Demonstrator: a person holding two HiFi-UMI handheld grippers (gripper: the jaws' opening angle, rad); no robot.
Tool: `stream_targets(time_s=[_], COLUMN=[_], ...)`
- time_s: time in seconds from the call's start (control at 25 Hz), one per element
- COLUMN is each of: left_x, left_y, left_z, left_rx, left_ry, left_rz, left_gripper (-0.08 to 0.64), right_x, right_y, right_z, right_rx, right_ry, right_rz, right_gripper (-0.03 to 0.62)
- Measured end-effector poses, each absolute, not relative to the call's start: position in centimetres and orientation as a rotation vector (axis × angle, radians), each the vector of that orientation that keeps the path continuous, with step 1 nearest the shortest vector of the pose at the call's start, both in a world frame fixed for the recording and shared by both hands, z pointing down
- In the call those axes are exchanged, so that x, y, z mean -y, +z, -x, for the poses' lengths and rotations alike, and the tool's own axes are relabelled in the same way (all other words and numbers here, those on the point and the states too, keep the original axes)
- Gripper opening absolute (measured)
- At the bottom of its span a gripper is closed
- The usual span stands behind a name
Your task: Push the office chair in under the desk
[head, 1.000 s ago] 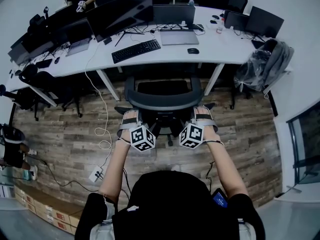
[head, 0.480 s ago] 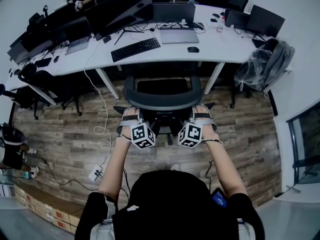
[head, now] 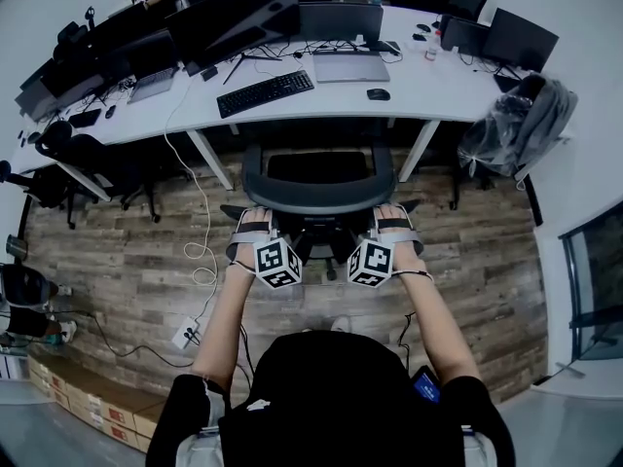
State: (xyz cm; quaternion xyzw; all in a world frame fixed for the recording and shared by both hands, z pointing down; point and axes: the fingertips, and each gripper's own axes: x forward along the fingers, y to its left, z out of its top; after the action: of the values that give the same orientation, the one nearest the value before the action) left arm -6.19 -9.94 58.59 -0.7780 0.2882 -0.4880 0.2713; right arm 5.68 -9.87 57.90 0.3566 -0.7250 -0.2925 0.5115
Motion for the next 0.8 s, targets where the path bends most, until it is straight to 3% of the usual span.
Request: stream_targets(time_s=[0.8], left_x=[9.97], left_y=[58.82], left_z=[5.81], left_rx=[-0.825], left_ry=[-1.348], left_rz=[2.089], left_gripper=[0.395], right_x=[9.86], right_y=[58.08], right_z=[-6.10], right_rx=[1.786], right_ry=[-0.728], right_rz=[-0.837], right_gripper=[0.302])
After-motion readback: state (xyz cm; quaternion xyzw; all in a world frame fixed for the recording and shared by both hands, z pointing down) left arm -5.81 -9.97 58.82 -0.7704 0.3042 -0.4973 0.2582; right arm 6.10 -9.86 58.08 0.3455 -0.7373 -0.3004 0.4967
